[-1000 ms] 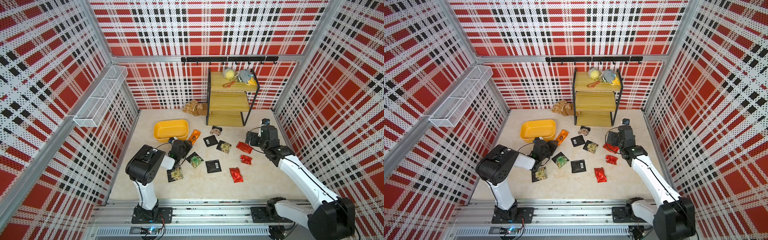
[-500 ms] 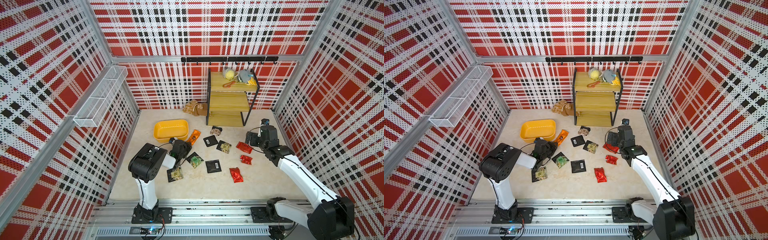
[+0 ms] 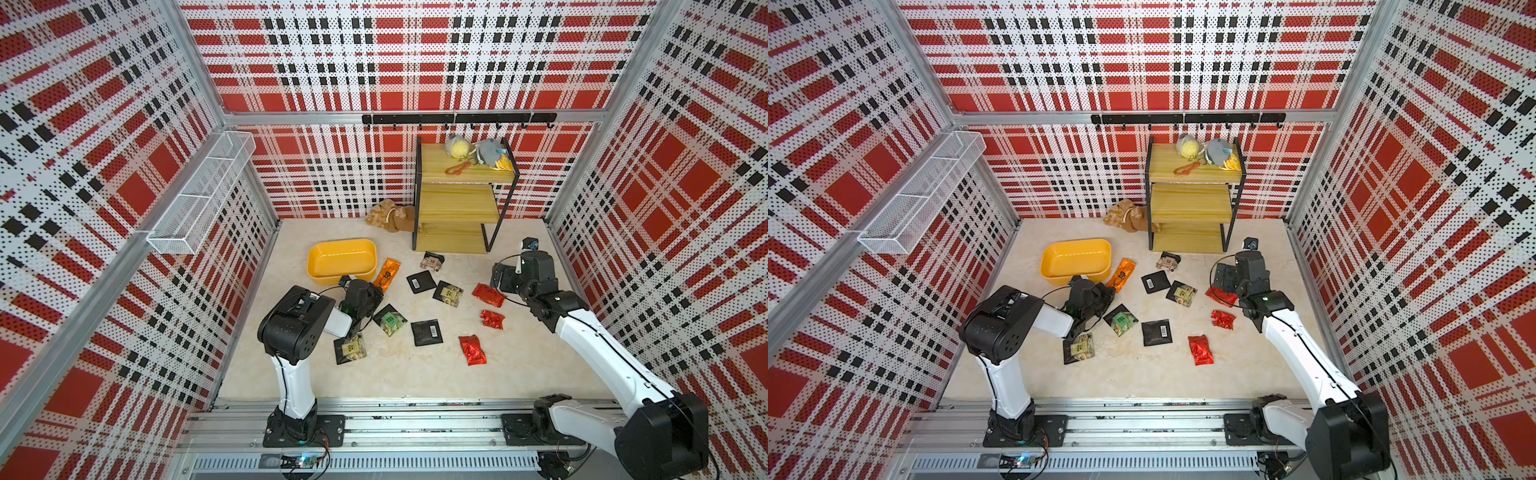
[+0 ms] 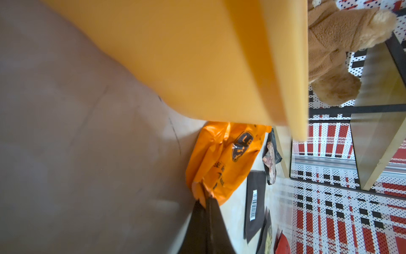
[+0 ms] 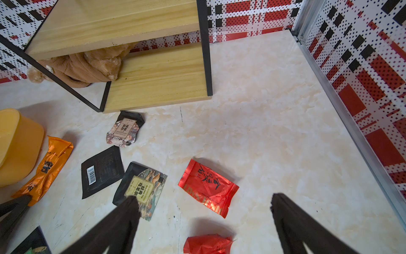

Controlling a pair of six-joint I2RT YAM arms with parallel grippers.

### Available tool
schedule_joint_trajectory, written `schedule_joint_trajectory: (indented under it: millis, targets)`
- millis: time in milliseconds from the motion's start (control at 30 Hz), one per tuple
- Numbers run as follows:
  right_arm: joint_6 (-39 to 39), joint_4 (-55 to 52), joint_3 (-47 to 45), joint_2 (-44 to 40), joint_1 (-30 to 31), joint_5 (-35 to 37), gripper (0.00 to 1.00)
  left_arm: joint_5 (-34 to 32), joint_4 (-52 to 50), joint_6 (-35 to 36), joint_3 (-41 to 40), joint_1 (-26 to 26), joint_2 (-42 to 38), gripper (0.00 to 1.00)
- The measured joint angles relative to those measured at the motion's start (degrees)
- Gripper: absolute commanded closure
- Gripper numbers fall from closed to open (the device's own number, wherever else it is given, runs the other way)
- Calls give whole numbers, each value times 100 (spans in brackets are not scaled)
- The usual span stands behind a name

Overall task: Put the tea bags into the storage box
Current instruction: Pick up the tea bag from the center of the board, then place the tea bag in the storage box.

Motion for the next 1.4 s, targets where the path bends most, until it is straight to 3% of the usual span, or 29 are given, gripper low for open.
schedule_joint_trajectory:
  millis: [267, 533, 800, 967, 1067, 1167, 1400]
  targets:
    - [7, -98, 0, -2, 0, 2, 0, 61, -39, 164, -17, -417, -249, 100]
    - [140, -297, 0, 2, 0, 90, 0, 149, -210, 166, -354, -715, -1405, 100]
    - [306, -610, 44, 192, 0, 87, 0, 48, -1891, 619, 136, -651, -3038, 100]
    - [439, -680, 44, 444, -46, -31, 1, 125, -2966, 1209, 822, 315, -3633, 100]
    - [540, -640, 15, 688, -417, -730, 12, 293, -3436, 1591, 1029, 1154, -3633, 100]
    - [662, -503, -125, 813, -1027, -1419, 13, 424, -3842, 1945, 1204, 1755, -3375, 100]
    - [898, -260, -313, 940, -1561, -2402, 32, 748, -4448, 2581, 1604, 2190, -2400, 100]
